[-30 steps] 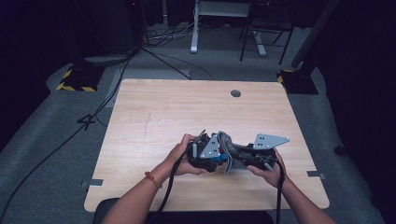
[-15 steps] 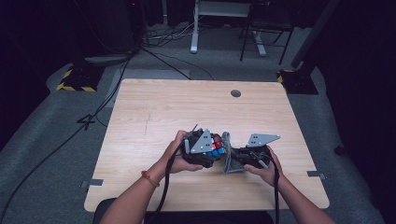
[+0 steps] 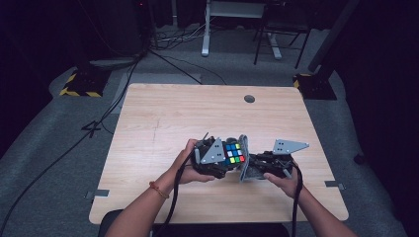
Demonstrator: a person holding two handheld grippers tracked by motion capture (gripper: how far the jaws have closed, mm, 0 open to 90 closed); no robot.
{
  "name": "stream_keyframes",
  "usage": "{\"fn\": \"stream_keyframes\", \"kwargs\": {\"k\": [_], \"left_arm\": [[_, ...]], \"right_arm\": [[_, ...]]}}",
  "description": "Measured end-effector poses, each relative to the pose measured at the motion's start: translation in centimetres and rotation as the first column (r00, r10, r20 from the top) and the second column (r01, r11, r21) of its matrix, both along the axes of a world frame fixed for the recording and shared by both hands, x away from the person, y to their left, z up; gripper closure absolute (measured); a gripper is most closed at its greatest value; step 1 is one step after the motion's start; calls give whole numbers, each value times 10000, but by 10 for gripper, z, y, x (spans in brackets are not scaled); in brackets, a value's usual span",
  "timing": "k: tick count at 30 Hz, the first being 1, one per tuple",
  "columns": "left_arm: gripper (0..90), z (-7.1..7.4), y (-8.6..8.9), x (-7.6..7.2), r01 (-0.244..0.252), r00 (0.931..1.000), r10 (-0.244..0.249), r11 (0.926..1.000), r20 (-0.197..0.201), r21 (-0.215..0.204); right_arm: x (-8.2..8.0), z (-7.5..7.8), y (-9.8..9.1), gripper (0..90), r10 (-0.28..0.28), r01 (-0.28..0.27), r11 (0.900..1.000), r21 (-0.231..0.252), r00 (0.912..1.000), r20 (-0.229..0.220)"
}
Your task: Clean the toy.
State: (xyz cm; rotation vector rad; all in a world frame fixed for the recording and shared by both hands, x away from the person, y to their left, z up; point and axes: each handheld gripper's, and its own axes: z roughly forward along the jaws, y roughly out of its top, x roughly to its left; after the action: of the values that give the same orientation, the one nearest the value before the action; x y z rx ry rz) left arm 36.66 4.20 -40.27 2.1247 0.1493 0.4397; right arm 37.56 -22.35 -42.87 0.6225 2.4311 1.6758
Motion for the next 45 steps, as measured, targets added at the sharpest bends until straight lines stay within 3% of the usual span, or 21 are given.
{"fn": "stream_keyframes", "kwargs": {"k": [9,11,14,16,17,20,25,27,29,32,34,37,41,45], "left_arm": [[330,-7,-8,5,-52,9996,63,9992,-270,395],[332,-7,-10,3,-121,9999,124,9991,-92,412],[334,-4,-8,4,-58,9999,58,10000,-146,-44],[335,1,-5,3,0,9999,-4,9996,-158,-266],[335,3,-4,2,-79,10000,79,9995,20,-317],[335,7,3,4,-73,9999,64,9980,-138,-635],[334,6,8,6,171,9995,-188,9977,-253,-655],[334,3,7,4,336,9990,-349,9984,-275,-461],[334,-3,1,2,502,9984,-501,9987,-242,17],[333,-5,-6,-2,551,9984,-549,9982,-112,226],[334,-3,-8,-4,677,9977,-676,9977,-96,66],[333,0,-9,-8,771,9969,-772,9970,157,105],[333,2,-3,-3,633,9980,-634,9974,-33,-358],[332,1,4,6,445,9985,-465,9966,-290,-688]], "right_arm": [[0,4,-1,798,-310,310,9995,6,9989,363],[-2,6,-1,798,-432,445,9988,-197,9972,613],[-3,7,2,798,-761,801,9951,-586,9947,689],[-2,2,7,798,-750,823,9900,-1147,9950,666],[-1,-3,9,797,-663,736,9872,-1414,9962,556],[2,-14,15,796,-296,309,9836,-1777,9995,101],[-3,-10,16,795,-137,181,9882,-1520,9995,300],[-4,-4,11,795,-216,265,9937,-1087,9987,463],[-5,4,7,795,-274,323,9968,-731,9974,671],[-8,10,3,795,-414,475,9969,-631,9946,951],[-7,9,1,795,-489,537,9970,-565,9953,834],[-4,5,4,795,-543,605,9942,-894,9960,710],[-3,-1,9,795,-146,193,9909,-1334,9992,363],[-6,3,8,795,127,-85,9931,-1170,9993,352]]}}
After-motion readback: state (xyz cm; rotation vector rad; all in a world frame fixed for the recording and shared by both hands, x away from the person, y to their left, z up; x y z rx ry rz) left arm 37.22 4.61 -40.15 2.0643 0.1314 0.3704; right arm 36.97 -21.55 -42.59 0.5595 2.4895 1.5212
